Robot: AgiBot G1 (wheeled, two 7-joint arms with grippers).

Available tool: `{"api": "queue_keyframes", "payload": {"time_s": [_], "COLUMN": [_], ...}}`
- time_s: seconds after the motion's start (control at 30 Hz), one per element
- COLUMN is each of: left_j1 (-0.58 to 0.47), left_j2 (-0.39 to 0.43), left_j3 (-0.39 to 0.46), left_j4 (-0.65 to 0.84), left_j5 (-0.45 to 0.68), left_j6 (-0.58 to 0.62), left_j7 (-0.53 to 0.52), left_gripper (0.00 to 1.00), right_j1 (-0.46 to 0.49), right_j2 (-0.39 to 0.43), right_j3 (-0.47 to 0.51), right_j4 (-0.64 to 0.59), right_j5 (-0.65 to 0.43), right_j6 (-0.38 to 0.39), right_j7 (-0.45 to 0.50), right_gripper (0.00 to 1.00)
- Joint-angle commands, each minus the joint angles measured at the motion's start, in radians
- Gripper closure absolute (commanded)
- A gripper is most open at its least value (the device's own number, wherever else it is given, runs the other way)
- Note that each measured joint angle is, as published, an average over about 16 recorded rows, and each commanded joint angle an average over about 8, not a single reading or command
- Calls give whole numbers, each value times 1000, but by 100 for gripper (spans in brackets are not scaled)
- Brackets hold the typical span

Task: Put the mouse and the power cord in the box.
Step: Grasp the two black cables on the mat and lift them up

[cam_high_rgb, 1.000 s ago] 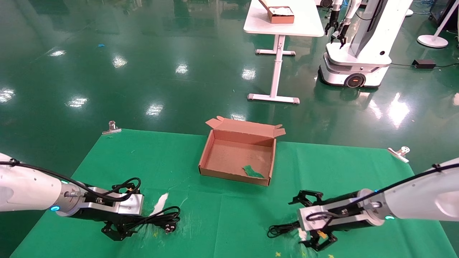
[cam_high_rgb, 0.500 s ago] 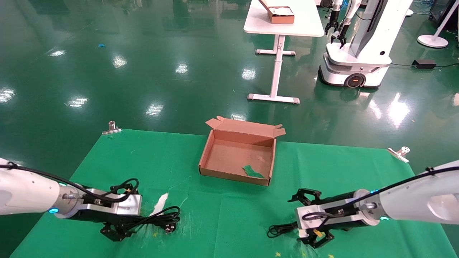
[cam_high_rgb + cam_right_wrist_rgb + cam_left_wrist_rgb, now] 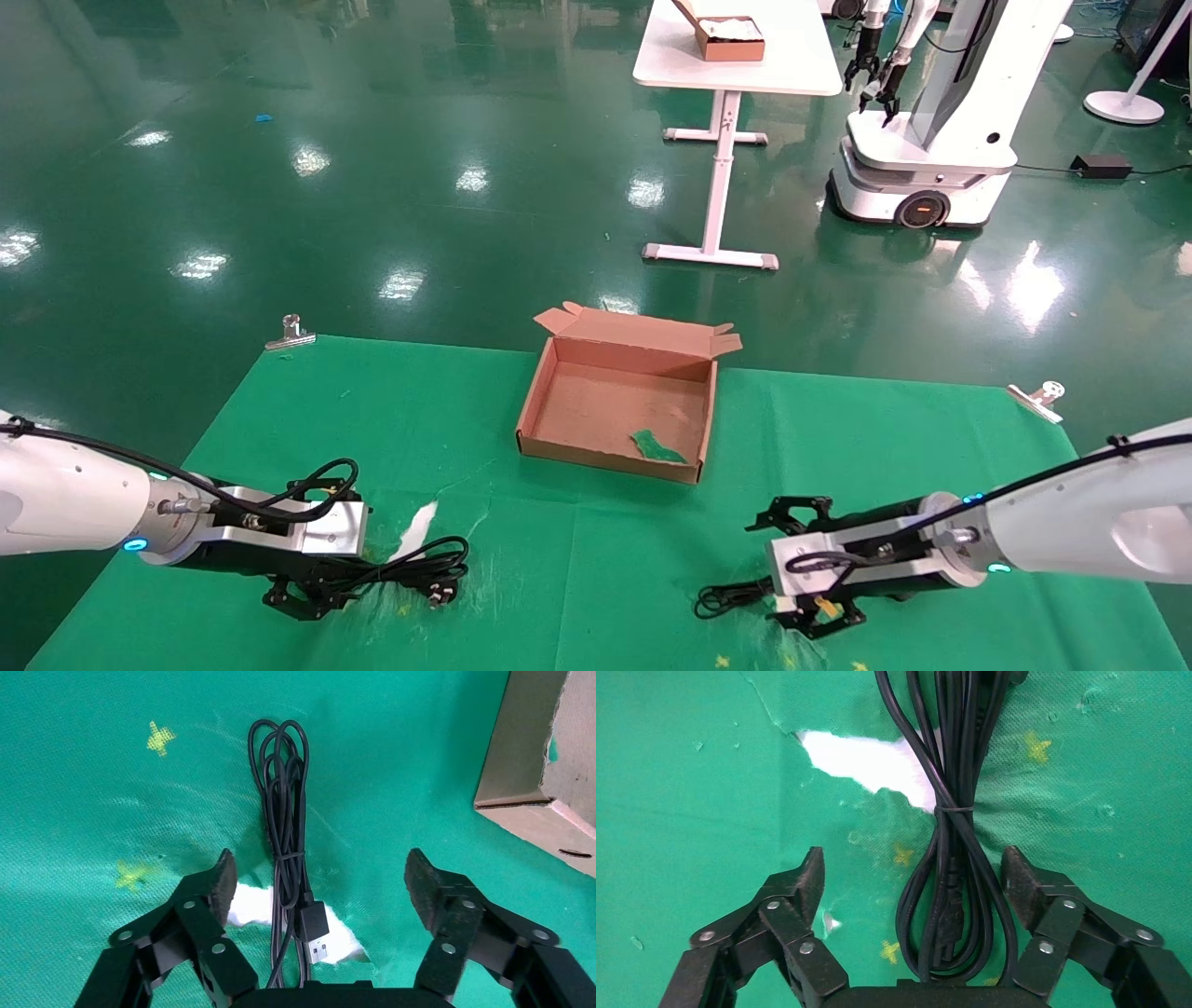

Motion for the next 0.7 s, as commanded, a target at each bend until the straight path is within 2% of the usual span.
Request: {"api": "queue_keyframes", "payload": {"time_s": [0.03, 0.7], "left_j1": [0, 1], "left_j2": [1, 2], "left_j3": [1, 2], "left_j4": [0, -1], "left_j5": [1, 4], "left_j6": [-1, -4], "left_j7": [-1, -3], "left_gripper": [100, 100], "right_j1": [0, 1], "right_j2": [0, 1], "right_j3": [0, -1], "right_j4": [0, 2], "right_j5": [0, -1], "right_j6": [0, -3], "right_j7": [0, 2], "right_gripper": [100, 100]}}
